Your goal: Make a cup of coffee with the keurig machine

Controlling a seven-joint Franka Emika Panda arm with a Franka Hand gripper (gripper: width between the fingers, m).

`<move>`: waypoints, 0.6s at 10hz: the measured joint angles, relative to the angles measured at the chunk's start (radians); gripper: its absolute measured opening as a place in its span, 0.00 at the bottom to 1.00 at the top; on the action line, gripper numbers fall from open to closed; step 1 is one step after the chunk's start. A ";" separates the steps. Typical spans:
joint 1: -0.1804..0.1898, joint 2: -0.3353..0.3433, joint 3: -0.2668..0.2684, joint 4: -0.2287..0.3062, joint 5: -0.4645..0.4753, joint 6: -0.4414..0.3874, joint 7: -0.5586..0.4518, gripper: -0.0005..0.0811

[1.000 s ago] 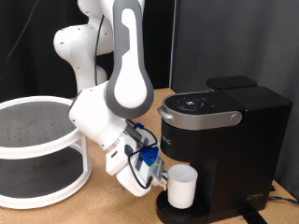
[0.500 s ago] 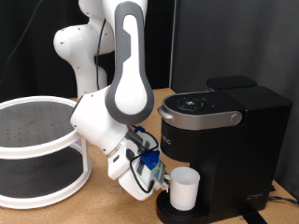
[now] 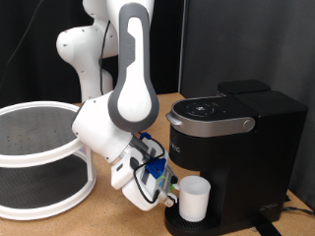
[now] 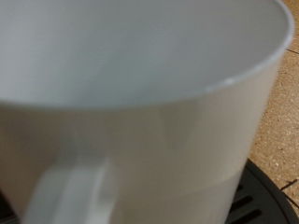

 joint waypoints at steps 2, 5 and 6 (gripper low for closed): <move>-0.013 -0.035 -0.021 -0.033 -0.029 -0.028 0.001 0.96; -0.048 -0.122 -0.068 -0.090 -0.139 -0.088 0.040 0.99; -0.059 -0.153 -0.084 -0.104 -0.175 -0.101 0.051 0.99</move>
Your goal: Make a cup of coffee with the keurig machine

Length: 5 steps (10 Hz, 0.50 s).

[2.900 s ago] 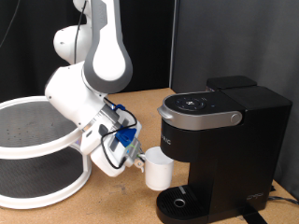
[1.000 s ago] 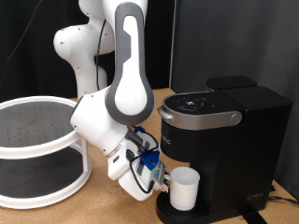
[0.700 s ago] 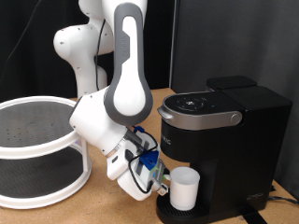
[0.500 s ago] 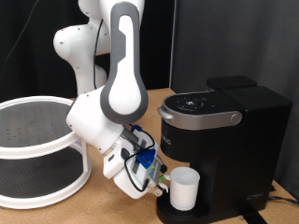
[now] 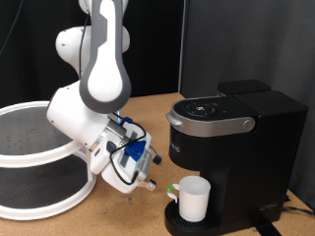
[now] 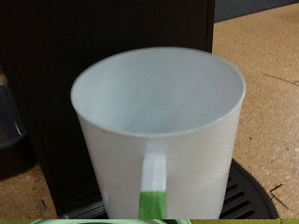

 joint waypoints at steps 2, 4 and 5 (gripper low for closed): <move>-0.018 -0.065 -0.029 -0.023 -0.076 -0.015 0.043 0.99; -0.035 -0.133 -0.052 -0.041 -0.166 -0.017 0.102 0.99; -0.044 -0.167 -0.063 -0.050 -0.216 -0.017 0.136 0.99</move>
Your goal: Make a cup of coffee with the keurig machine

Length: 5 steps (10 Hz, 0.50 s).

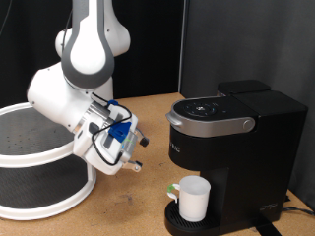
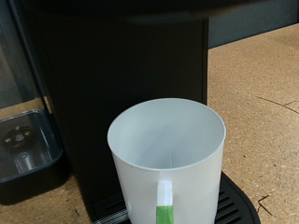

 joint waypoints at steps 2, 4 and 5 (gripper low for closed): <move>-0.026 -0.066 -0.018 -0.016 -0.102 0.000 0.073 0.99; -0.038 -0.106 -0.022 -0.037 -0.141 0.002 0.106 0.99; -0.038 -0.104 -0.023 -0.037 -0.143 -0.003 0.099 0.99</move>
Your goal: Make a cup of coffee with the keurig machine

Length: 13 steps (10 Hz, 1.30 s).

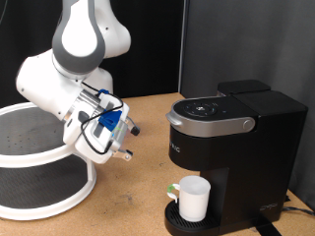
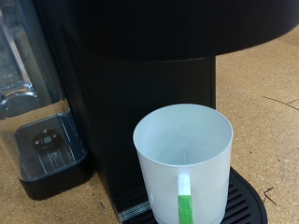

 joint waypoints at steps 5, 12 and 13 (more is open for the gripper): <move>-0.014 -0.124 -0.006 0.001 -0.007 -0.064 -0.006 0.99; -0.080 -0.365 -0.005 0.006 -0.186 -0.128 0.229 0.99; -0.094 -0.393 -0.005 0.007 -0.207 -0.146 0.263 0.99</move>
